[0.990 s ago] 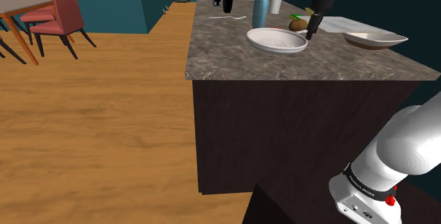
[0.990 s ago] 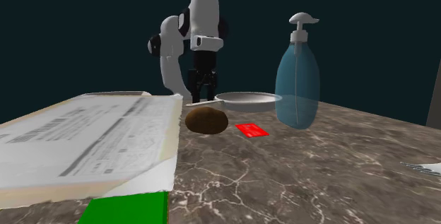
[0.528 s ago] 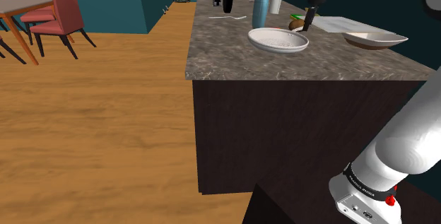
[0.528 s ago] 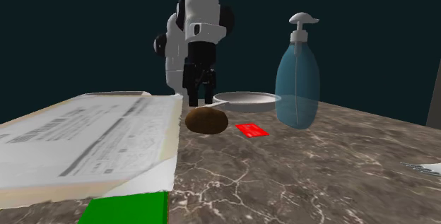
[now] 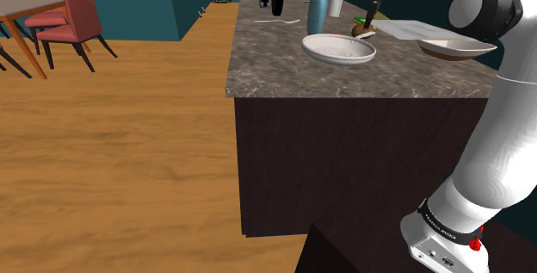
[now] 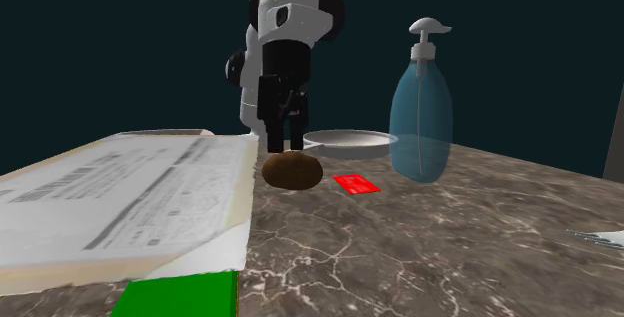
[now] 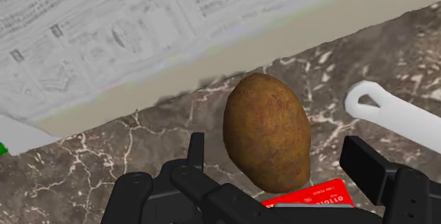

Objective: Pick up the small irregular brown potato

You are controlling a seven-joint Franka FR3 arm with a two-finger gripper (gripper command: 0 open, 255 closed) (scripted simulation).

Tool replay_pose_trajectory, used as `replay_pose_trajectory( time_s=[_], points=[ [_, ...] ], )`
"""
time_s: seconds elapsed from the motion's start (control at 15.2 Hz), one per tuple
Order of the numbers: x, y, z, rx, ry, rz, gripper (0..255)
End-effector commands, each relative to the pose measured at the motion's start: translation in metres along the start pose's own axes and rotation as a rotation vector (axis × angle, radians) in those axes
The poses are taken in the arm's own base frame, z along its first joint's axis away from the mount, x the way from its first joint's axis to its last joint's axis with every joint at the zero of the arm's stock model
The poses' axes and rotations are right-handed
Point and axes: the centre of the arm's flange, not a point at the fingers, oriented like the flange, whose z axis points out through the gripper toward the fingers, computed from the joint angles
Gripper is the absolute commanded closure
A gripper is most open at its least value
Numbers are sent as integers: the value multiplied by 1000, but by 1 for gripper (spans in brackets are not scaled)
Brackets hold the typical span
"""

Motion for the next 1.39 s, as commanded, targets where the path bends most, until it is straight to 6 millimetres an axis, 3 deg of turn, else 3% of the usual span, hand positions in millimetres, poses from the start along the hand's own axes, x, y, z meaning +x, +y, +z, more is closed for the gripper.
replay_pose_trajectory(
  time_s=[0.0, 0.26, 0.46, 0.53, 1.12, 1.32],
  points=[
    [1, 1, 9, -2, 2, -4, 0],
    [0, -3, 29, -2, 2, -4, 0],
    [-1, -3, 32, -2, 2, -4, 0],
    [-1, -3, 33, -2, 2, -4, 255],
    [-1, -3, 32, -2, 2, -4, 255],
    [0, -1, 17, -2, 2, -4, 255]
  ],
)
